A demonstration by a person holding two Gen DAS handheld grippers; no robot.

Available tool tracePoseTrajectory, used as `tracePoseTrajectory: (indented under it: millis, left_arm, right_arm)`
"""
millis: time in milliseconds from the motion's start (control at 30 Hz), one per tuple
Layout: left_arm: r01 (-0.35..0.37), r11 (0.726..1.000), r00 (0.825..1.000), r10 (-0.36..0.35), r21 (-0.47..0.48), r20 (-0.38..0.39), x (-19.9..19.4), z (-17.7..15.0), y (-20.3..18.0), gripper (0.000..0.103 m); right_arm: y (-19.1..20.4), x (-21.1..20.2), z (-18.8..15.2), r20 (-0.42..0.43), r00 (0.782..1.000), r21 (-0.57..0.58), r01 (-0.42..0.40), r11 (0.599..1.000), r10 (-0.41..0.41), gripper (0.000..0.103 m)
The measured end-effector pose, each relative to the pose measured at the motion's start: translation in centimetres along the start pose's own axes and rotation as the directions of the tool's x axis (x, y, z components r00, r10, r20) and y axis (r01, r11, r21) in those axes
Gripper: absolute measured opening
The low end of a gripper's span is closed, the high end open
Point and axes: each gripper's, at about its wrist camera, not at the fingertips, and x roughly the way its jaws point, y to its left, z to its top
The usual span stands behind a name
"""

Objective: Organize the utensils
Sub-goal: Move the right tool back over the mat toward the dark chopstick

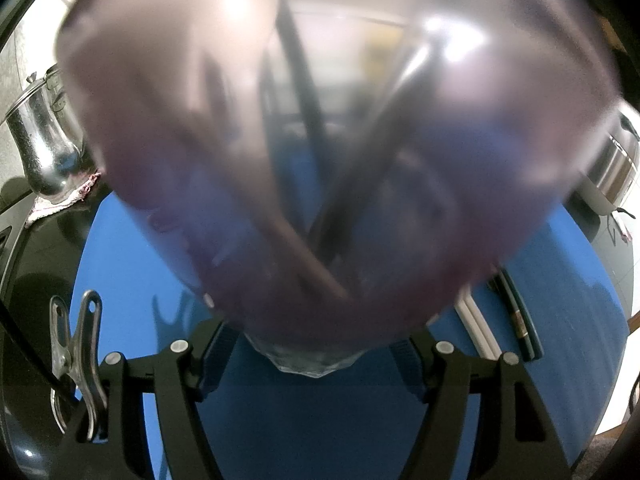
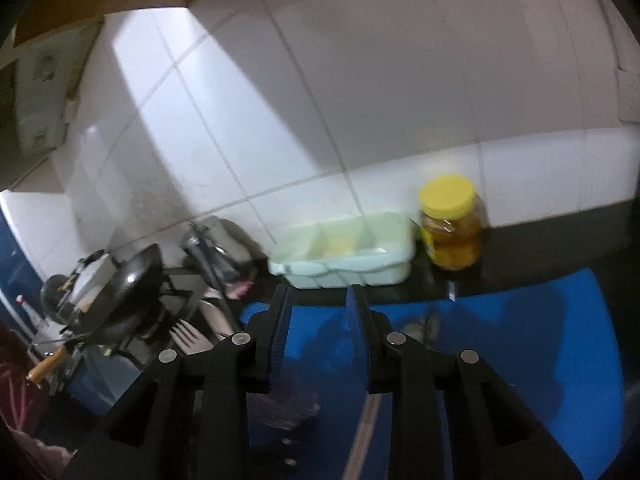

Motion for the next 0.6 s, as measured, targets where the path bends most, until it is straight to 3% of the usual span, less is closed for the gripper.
tracePoseTrajectory:
  millis: [333,600]
  left_arm:
    - [0.000,1.000,1.000,0.000,0.000,0.000,0.0,0.0,0.0,0.073]
    - [0.000,1.000,1.000,0.000,0.000,0.000,0.0,-0.1,0.0,0.073]
  right_arm:
    - [-3.6,2.7,-2.7,-0.121,0.987,0.034,0.111,0.993,-0.107,0.029]
    - [-5.3,5.4,-5.2,-0.254,0.948,0.003,0.198,0.980,-0.191,0.025]
